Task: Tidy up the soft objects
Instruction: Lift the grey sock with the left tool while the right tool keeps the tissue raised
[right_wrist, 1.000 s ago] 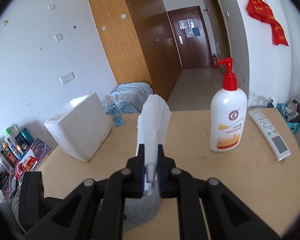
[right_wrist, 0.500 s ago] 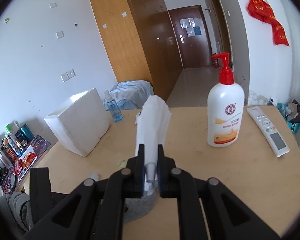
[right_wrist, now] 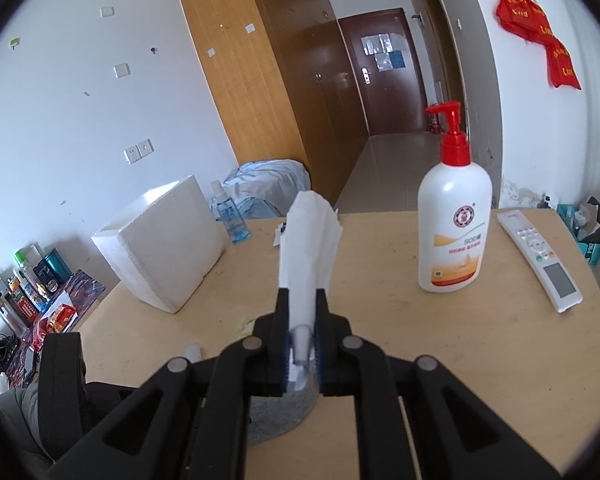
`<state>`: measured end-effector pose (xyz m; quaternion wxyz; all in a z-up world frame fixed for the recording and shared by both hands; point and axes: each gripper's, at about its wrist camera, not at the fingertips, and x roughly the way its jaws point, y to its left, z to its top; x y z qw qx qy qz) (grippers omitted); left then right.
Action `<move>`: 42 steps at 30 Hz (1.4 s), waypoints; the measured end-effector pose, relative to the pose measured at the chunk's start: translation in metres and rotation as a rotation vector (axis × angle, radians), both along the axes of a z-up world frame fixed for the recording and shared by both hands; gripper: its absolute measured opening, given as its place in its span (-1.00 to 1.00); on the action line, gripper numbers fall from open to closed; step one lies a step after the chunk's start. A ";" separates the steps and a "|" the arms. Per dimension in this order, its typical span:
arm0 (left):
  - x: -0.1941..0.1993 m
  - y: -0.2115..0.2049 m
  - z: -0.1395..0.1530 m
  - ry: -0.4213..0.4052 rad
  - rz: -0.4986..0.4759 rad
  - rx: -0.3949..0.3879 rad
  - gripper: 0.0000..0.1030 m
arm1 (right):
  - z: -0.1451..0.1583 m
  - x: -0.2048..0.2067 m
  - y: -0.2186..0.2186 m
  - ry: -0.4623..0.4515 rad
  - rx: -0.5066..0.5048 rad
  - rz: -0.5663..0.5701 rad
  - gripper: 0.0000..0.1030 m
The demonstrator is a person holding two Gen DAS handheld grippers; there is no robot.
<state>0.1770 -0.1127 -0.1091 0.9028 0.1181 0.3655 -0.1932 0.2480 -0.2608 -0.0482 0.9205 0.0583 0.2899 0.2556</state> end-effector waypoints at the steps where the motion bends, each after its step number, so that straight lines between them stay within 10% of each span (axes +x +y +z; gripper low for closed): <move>1: -0.001 -0.001 0.001 -0.006 -0.006 0.004 -0.51 | 0.000 0.000 0.000 0.000 0.001 0.003 -0.75; 3: -0.002 0.000 0.004 -0.019 -0.009 -0.006 0.30 | -0.001 0.001 0.001 0.002 0.002 0.005 -0.76; 5: -0.007 0.006 0.012 -0.064 -0.009 -0.054 0.65 | -0.002 0.001 0.001 0.004 0.003 0.005 -0.75; 10: -0.020 0.003 0.021 -0.143 -0.047 -0.081 0.69 | -0.003 0.002 0.001 0.006 0.004 0.006 -0.75; 21: 0.009 -0.007 -0.005 0.014 -0.023 -0.016 0.68 | -0.003 0.001 0.002 0.008 -0.001 0.012 -0.76; 42: 0.023 -0.007 -0.022 0.128 -0.015 -0.009 -0.86 | -0.001 -0.001 0.002 0.001 0.003 0.026 -0.75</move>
